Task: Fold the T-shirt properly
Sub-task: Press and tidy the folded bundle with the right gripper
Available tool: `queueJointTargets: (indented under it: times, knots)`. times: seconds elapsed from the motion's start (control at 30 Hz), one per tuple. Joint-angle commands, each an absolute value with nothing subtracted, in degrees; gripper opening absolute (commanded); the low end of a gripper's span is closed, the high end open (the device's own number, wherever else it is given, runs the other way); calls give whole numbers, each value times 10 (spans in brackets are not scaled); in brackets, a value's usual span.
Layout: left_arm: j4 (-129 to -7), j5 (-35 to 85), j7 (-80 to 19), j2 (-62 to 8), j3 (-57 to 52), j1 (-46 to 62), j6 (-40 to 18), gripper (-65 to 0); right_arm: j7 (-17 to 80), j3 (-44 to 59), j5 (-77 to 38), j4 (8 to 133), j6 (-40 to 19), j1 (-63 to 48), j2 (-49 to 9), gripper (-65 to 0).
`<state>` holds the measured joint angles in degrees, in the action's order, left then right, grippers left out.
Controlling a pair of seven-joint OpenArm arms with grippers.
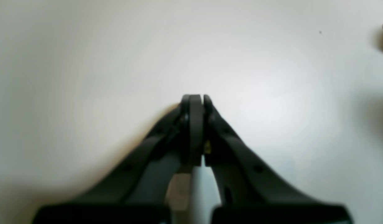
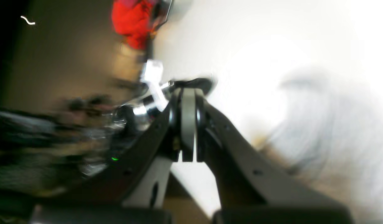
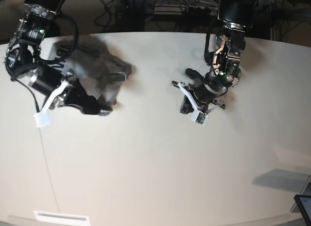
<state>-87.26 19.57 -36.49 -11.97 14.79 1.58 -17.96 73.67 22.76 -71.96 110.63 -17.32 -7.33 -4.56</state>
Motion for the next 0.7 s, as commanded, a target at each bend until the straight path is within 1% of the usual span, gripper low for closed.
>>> queueJointTargets:
  times: [0.0, 0.07, 0.13, 0.3, 0.4, 0.53, 0.67]
  knots:
    - [-880, 194, -373, -121, 149, 15, -182, -650, 729, 229, -686, 1142, -175, -75, -51, -650]
    - [-885, 192, -373, -117, 149, 15, -182, -650, 727, 218, -594, 1153, -174, -80, -53, -650]
    - [-883, 191, -373, -118, 149, 14, -182, -650, 720, 210, -538, 1152, -173, -83, -64, -650]
    - [-880, 190, -373, -122, 149, 13, -182, -650, 643, 132, -465, 1151, -168, -116, -83, -649]
    - [-879, 190, -373, -122, 148, 12, -182, -650, 618, 86, -414, 1149, -136, -125, -83, -649]
    - [-880, 190, -373, -122, 145, 12, -182, -650, 614, 52, -399, 1139, -95, -125, -81, -649]
    - [-879, 190, -373, -123, 144, 12, -182, -650, 613, 41, -398, 1127, -87, -125, -81, -649]
